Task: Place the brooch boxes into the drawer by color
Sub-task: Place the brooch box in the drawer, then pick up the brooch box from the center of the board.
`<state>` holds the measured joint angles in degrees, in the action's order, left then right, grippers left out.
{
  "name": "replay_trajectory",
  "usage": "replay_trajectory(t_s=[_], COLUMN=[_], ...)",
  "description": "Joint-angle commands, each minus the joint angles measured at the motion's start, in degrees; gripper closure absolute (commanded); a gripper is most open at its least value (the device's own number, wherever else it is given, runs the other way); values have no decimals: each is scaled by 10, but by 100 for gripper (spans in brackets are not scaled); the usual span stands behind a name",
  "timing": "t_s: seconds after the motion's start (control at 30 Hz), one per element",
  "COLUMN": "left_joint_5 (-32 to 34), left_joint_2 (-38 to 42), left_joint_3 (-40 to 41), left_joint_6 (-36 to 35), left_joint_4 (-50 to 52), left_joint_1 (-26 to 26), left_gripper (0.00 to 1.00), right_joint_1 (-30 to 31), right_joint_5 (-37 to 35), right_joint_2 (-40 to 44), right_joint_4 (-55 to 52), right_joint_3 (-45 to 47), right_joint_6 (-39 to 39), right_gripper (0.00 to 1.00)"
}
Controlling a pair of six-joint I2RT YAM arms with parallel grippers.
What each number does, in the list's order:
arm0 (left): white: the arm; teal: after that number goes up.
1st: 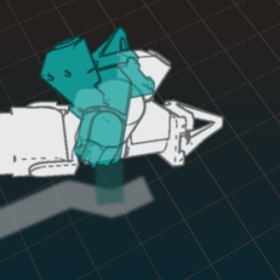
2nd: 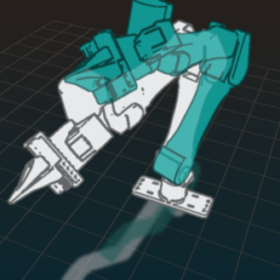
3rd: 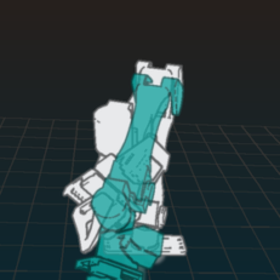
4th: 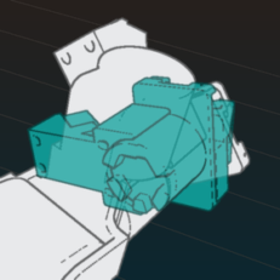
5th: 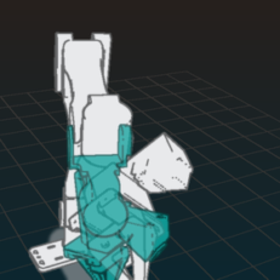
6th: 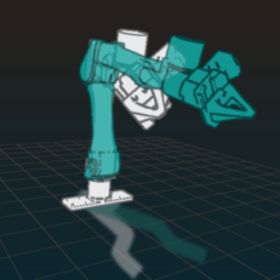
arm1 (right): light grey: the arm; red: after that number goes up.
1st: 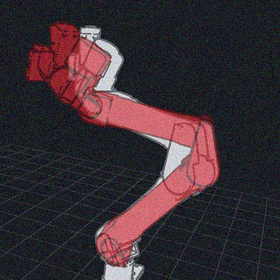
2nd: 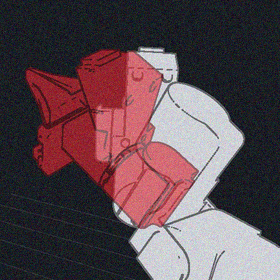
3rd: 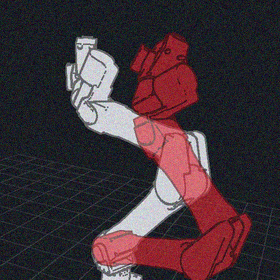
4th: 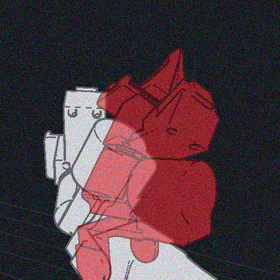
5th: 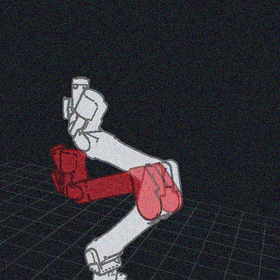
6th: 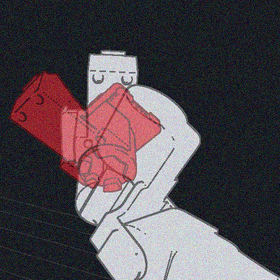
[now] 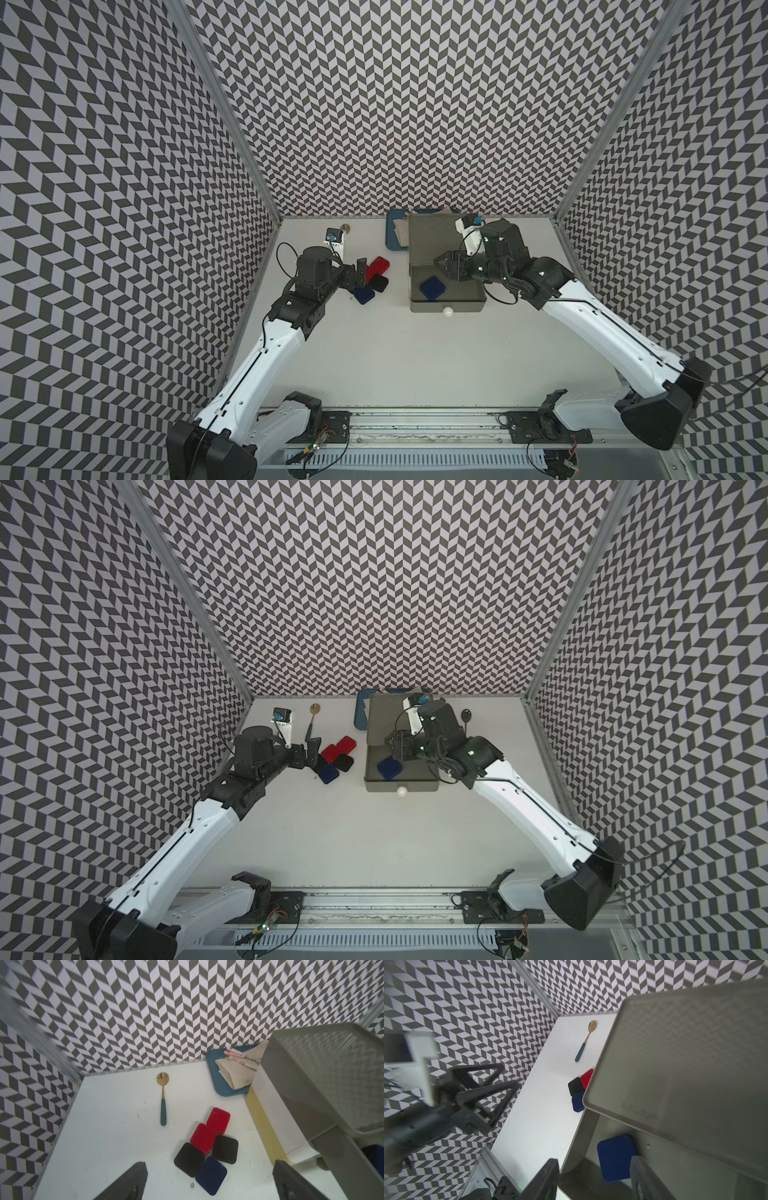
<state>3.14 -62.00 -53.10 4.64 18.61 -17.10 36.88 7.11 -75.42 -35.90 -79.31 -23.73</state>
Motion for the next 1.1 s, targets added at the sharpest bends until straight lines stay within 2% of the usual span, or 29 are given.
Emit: replay_trajectory(t_s=[0.0,0.17,0.3,0.4,0.7,1.07], left_joint_5=[-20,-2,-14,-20,-66,-34], left_joint_2=[-40,-127,-211,-251,-282,-337], left_joint_3=[6,-18,-51,-44,-9,-33], left_joint_6=[57,112,146,172,254,271], left_joint_4=[31,48,90,96,14,25], left_joint_1=[3,5,5,4,2,2], left_gripper=[0,2,4,4,7,8], right_joint_1=[0,0,0,-1,-2,-4], right_joint_5=[-40,-42,-39,-33,-19,-6], right_joint_2=[35,41,41,45,39,46], right_joint_4=[10,3,-2,-4,-15,-29], right_joint_3=[-15,-25,-17,-8,-6,-4], right_joint_6=[16,27,33,37,58,82], right_gripper=[40,39,38,38,37,36])
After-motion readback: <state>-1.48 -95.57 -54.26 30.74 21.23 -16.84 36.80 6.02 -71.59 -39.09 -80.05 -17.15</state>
